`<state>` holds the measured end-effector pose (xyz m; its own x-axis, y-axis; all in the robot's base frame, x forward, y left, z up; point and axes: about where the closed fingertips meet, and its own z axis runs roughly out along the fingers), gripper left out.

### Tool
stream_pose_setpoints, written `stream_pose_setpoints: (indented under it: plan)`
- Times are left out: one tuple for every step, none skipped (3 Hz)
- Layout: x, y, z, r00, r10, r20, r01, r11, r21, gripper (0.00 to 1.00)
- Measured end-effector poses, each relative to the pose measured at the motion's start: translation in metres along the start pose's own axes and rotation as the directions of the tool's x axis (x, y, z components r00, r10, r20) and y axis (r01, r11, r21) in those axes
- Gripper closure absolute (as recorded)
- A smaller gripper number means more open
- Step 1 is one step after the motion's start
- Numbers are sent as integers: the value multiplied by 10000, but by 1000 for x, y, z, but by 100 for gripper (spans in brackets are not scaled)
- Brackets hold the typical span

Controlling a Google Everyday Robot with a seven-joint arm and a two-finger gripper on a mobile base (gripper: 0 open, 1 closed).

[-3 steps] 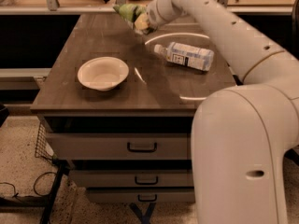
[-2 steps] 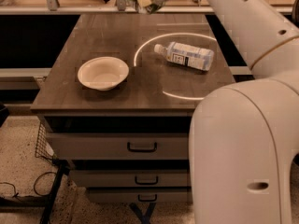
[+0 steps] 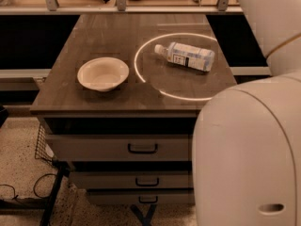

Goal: Place green jalapeno chip bag into paper bowl

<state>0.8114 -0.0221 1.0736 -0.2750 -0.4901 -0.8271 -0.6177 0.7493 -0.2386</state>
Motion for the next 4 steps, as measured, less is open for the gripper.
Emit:
stream_pose_setpoints:
  plan:
    - [-8,4,-37,9992,-155,374,160,9998,-120,100]
    - [2,22,-74,9957,-258,890,318,9973,-660,100]
    - [35,66,-112,9897,-443,1358,616,9901,-1261,100]
    - [55,98,-121,9893,-692,1287,889,9841,-1536,100]
